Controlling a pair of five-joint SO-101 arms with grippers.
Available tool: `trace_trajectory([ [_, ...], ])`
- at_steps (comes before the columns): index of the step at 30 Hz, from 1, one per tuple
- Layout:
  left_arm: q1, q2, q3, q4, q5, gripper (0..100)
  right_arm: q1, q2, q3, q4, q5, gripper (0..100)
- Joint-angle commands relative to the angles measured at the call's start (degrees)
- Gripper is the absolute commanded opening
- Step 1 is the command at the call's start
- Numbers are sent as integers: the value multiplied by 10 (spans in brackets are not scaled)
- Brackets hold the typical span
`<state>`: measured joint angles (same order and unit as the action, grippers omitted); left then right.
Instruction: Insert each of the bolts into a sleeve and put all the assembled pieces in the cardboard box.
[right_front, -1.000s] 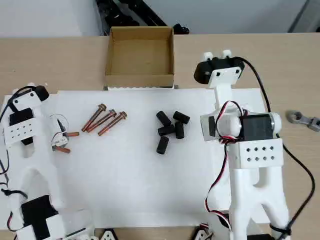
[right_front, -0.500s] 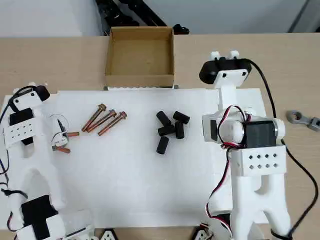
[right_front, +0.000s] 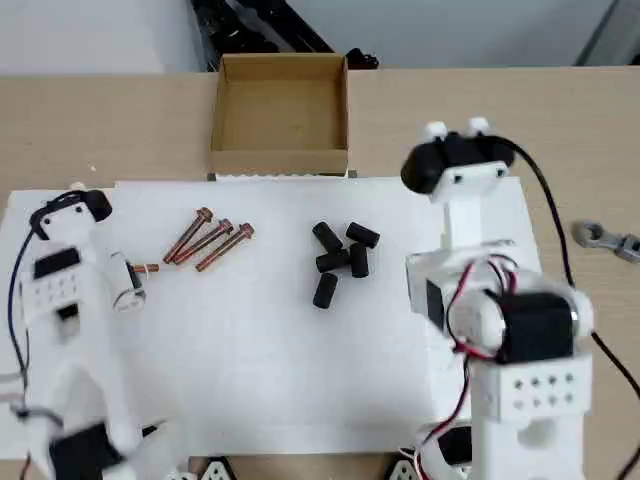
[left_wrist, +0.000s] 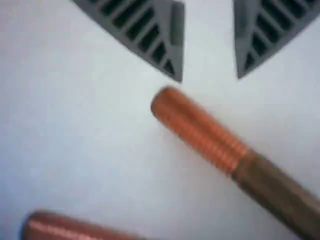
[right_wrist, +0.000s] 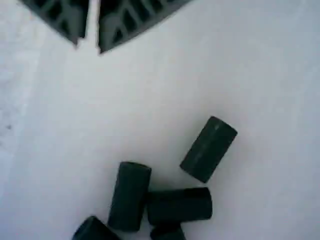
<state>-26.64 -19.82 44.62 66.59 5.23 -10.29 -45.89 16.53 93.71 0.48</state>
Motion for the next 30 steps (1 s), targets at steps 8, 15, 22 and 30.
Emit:
trace_trajectory([
  [8,-9,-371,178,-26,-92,67,-4,-139,121,1,8,27],
  [15,-15,-410,181,-28,-94,69,61,-212,215,-43,34,27],
  [22,-14,-253,138,-35,-52,69,87,-213,249,-81,53,27],
  [30,18,-177,237,-133,11,65,85,-238,246,-86,47,27],
])
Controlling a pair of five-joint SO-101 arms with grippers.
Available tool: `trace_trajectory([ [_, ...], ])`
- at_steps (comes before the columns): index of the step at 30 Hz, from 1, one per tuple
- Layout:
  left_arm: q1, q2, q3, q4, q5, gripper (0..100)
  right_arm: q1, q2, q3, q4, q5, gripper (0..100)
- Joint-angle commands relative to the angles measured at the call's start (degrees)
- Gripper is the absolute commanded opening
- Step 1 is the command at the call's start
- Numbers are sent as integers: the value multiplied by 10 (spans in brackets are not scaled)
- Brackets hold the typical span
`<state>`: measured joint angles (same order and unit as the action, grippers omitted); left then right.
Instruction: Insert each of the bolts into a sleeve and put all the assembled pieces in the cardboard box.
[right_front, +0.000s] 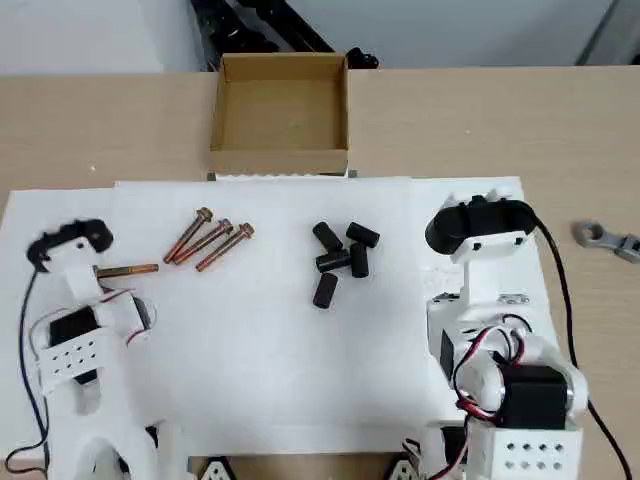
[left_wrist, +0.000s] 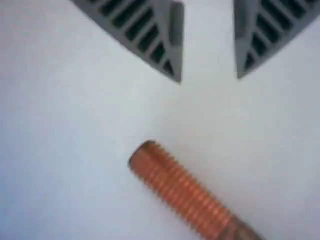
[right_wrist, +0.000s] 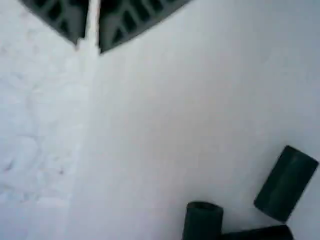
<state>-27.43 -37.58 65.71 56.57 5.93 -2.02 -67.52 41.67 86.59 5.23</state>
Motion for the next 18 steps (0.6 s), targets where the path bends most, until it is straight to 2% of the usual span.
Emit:
trace_trajectory([
  [1,45,-4,40,-40,-3,64,2,-35,-5,-16,-12,27],
  [4,100,-36,50,-38,-5,61,3,-86,-4,-16,-29,27],
  [8,160,-95,98,-43,-6,7,6,-136,-4,0,-31,26],
  [18,169,-231,142,-11,-7,6,5,-165,-1,12,-33,26],
])
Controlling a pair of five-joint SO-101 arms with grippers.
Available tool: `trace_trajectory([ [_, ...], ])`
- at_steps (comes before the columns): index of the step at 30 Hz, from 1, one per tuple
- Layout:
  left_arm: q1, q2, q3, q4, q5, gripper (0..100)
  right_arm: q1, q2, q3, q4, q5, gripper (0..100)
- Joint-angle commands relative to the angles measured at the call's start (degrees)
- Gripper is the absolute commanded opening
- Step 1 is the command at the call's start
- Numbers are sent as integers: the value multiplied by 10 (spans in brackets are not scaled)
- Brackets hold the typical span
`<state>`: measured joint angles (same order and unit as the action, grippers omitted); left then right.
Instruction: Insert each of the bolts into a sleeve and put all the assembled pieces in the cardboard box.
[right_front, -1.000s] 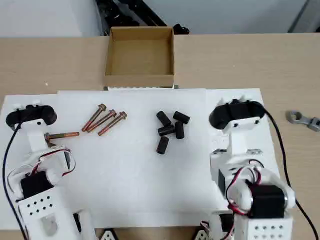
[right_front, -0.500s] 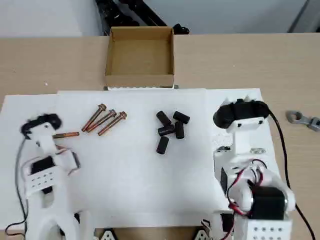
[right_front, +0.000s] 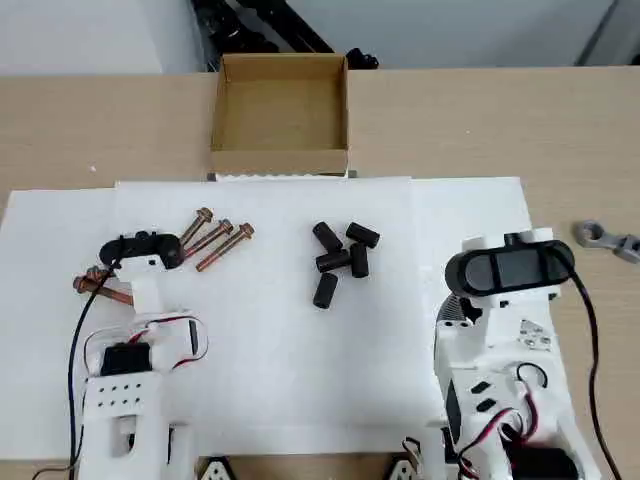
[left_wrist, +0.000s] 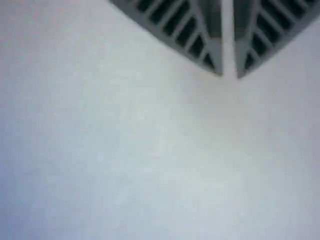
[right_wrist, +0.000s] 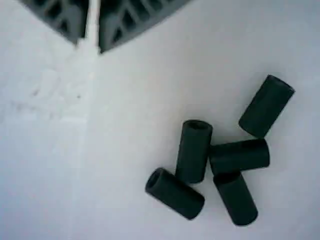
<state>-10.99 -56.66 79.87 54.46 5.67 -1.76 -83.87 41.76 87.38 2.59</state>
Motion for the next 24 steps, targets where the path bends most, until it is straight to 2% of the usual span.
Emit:
trace_trajectory([
  [1,4,-53,3,13,-4,6,1,-1,-2,3,-6,26],
  [13,4,-186,41,61,-4,6,0,-1,-1,0,-6,26],
  [24,4,-367,78,149,-4,6,3,-1,-1,1,-5,26],
])
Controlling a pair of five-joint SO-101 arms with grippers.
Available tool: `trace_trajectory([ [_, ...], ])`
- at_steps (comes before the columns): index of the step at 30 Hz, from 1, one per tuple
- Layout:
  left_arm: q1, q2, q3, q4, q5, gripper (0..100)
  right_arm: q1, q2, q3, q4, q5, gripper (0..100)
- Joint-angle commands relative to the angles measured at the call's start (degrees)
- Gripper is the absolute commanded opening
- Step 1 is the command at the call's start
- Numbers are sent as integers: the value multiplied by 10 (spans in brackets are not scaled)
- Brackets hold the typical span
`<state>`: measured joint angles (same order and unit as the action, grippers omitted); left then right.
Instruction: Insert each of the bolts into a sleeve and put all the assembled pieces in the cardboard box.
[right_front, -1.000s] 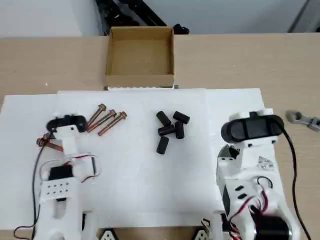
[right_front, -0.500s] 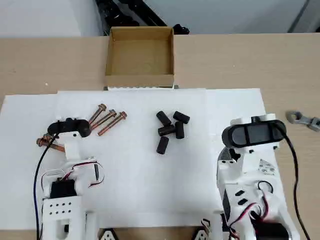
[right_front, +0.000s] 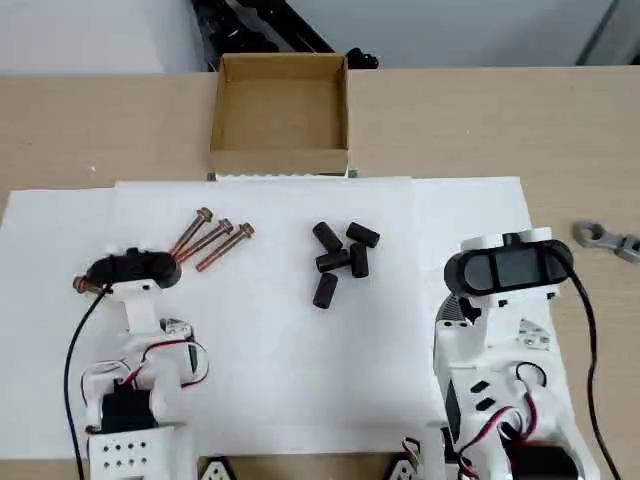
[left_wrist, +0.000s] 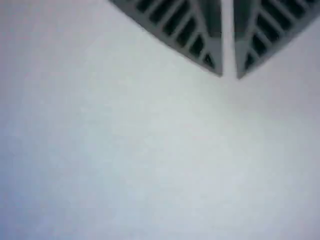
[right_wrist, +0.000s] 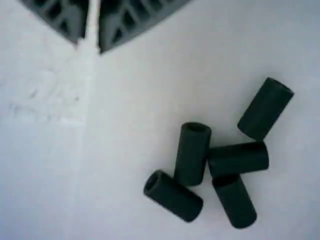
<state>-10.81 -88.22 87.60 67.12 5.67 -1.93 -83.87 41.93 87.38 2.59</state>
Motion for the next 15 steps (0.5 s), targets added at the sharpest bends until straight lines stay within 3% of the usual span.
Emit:
trace_trajectory([
  [1,3,-70,5,33,-4,6,5,0,-3,0,-5,26],
  [6,3,-167,22,75,-4,6,5,-1,-3,0,-6,26],
  [15,3,-160,22,73,-3,6,5,-1,-3,4,-6,26],
])
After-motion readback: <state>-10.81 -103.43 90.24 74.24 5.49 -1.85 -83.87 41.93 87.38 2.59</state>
